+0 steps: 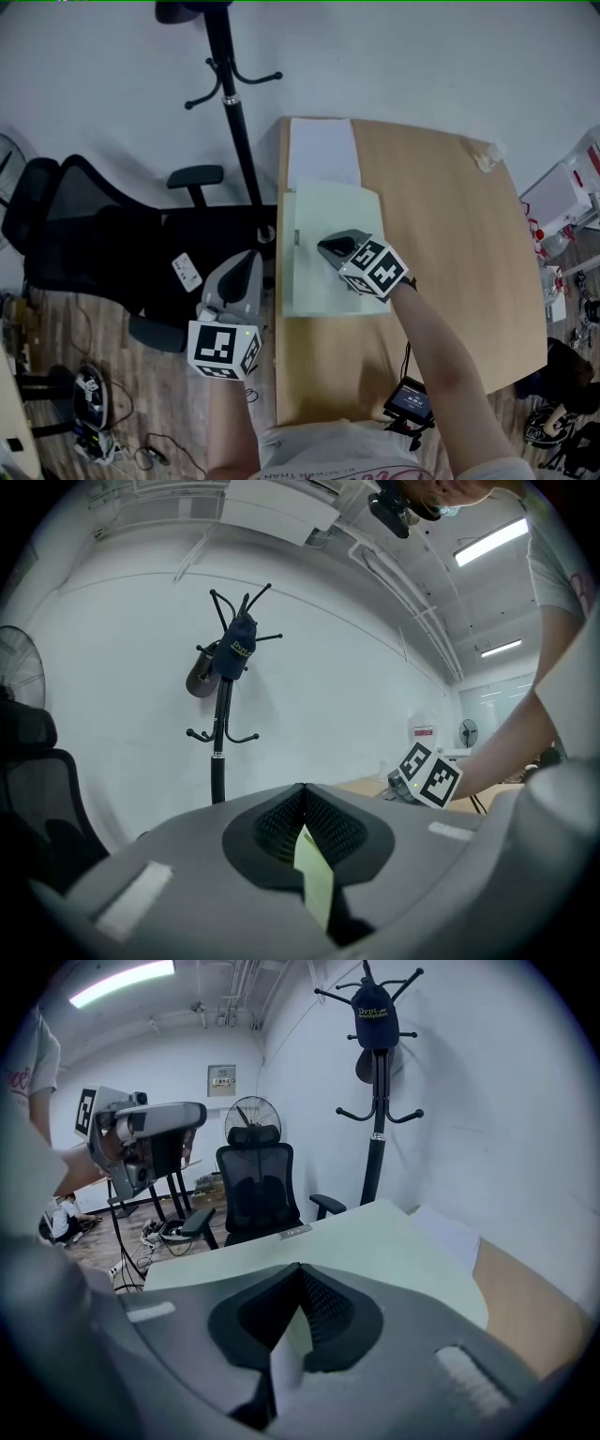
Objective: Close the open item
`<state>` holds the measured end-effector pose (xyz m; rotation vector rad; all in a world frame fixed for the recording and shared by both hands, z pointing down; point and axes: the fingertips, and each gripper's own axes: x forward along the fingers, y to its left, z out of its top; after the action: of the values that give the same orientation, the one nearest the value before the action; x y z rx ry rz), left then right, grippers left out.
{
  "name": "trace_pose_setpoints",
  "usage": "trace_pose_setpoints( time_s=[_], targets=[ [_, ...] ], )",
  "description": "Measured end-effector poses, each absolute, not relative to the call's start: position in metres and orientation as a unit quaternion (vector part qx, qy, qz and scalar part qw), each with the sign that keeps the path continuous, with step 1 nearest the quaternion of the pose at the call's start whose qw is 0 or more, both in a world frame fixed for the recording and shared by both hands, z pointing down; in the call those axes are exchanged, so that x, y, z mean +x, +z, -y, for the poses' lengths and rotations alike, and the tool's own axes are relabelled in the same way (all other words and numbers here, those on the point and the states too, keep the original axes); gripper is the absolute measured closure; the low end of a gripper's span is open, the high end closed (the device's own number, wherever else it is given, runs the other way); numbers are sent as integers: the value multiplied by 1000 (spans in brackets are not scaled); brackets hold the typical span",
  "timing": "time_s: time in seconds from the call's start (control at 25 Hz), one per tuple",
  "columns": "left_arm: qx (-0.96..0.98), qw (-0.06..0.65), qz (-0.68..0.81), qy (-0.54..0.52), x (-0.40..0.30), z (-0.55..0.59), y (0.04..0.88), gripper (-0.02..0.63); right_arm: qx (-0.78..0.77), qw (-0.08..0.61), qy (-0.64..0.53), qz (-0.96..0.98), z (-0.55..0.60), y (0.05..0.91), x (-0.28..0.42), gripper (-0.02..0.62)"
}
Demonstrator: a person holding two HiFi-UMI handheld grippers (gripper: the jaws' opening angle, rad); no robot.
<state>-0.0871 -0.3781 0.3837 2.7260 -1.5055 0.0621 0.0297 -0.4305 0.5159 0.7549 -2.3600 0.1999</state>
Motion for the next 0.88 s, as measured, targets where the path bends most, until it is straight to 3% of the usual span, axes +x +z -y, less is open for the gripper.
trace_pose_setpoints(
  time_s=[0.88],
  targets=[
    [868,29,496,19,-105,380,396,588,288,403,102,863,432,560,-2,594]
  ],
)
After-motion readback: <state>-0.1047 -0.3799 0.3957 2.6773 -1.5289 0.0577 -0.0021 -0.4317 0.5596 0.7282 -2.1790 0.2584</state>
